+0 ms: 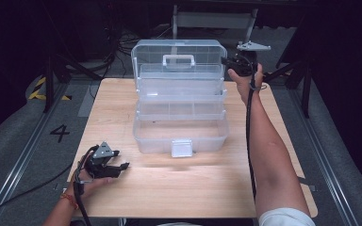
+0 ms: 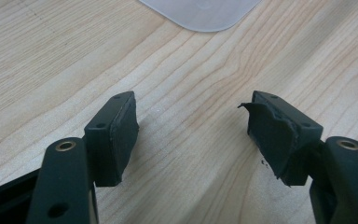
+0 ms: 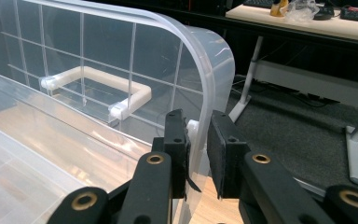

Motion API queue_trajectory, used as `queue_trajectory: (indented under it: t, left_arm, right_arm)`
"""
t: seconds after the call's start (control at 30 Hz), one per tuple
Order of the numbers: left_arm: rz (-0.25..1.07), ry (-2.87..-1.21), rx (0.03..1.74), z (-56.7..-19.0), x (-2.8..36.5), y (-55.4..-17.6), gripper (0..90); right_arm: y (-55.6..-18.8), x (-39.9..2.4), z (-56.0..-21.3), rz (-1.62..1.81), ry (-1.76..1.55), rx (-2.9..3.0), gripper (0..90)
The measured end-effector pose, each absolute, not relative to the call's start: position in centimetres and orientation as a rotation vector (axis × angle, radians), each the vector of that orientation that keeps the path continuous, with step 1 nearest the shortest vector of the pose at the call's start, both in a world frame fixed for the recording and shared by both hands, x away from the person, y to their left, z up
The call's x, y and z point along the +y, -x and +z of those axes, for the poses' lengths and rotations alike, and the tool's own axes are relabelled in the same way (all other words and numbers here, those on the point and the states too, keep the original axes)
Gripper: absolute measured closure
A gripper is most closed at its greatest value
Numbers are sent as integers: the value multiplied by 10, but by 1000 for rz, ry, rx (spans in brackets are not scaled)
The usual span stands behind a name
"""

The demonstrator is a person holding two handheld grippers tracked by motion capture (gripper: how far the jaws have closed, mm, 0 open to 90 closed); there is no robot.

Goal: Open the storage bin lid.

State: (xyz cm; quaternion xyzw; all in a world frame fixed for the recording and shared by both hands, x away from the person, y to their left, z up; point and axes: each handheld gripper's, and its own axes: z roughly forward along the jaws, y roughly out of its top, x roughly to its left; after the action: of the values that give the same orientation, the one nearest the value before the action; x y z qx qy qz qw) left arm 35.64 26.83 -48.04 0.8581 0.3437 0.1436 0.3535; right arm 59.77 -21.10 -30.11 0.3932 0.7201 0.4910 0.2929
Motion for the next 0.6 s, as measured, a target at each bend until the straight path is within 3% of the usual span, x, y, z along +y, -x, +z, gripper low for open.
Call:
queue_trajectory:
  t: [0.6]
  left_arm:
    - [371,-2214,908,-481,270,-355,293]
  right_arm:
    - [-614,-209,-300,1288,-1082,1954,787]
